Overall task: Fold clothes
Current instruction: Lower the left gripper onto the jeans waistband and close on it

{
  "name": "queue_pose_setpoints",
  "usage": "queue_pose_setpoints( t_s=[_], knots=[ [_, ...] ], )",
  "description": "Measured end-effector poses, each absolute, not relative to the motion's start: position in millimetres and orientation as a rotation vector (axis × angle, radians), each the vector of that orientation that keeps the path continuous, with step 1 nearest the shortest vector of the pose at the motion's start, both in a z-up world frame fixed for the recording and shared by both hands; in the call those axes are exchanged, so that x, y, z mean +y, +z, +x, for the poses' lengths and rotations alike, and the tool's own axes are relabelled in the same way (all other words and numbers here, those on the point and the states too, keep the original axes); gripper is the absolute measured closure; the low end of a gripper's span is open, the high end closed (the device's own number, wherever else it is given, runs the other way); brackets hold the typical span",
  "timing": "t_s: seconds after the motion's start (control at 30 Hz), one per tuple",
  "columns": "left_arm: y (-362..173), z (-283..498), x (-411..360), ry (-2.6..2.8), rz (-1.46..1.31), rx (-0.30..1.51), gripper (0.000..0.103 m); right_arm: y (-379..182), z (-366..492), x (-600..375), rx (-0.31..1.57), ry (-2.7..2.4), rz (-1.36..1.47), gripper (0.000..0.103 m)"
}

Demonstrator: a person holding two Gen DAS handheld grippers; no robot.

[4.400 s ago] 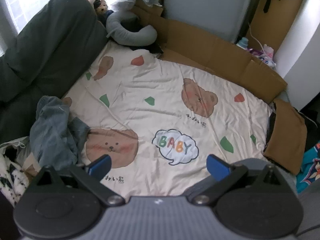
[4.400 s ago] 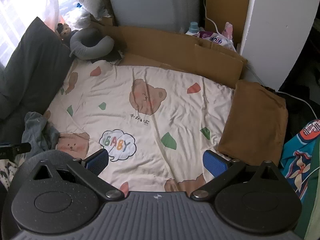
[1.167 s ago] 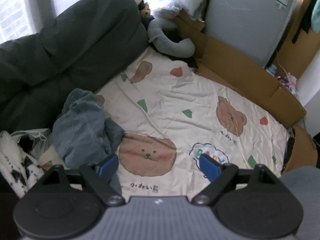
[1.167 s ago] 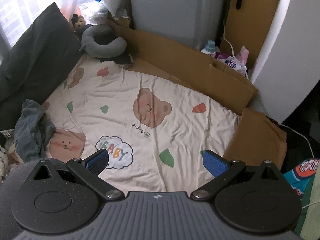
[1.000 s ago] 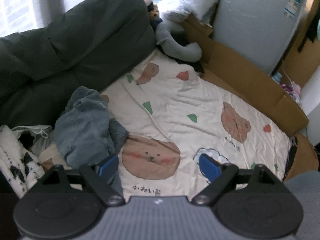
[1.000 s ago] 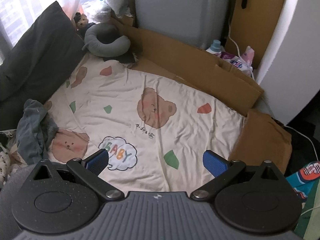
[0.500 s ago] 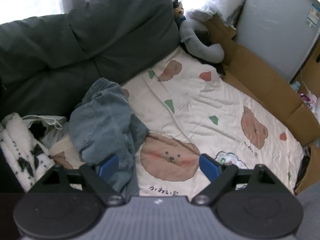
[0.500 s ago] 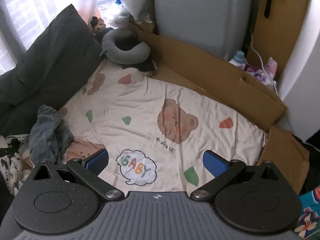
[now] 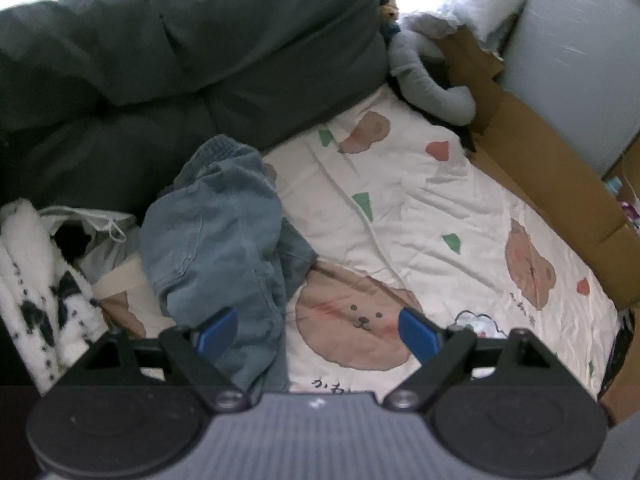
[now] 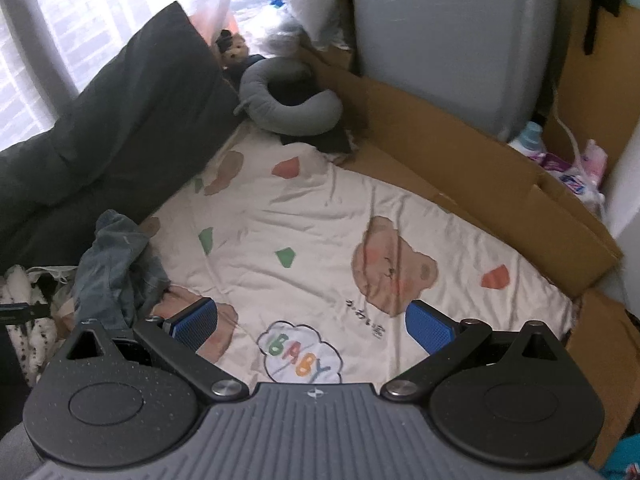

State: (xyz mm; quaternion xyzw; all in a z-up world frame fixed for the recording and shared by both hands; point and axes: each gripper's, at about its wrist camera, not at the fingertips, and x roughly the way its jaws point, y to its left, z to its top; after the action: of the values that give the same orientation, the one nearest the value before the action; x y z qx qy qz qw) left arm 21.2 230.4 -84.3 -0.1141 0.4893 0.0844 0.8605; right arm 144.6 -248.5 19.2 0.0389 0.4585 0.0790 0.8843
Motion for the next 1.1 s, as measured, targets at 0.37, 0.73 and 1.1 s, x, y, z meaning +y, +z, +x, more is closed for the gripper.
queue_pose_setpoints(
  t_s=[0.37,0.73,1.1],
  knots=[
    [-133.9,23.6,252.4,0.227,-0.290,1.031,0.015,-19.2,193.1,-256.4,0.932,0.273,0.137,0.000],
    [-170.8,23.8,268.4,0.303,-0.275,1.039,0.017,-69.8,219.2,-255.5,0.968,0.335,0.149,0.000],
    [-215.3,19.8,297.3,0.363,-0.284,1.003,0.017,-111.8,226.3,-237.9,0.980,0.433,0.100,0.000]
  ],
)
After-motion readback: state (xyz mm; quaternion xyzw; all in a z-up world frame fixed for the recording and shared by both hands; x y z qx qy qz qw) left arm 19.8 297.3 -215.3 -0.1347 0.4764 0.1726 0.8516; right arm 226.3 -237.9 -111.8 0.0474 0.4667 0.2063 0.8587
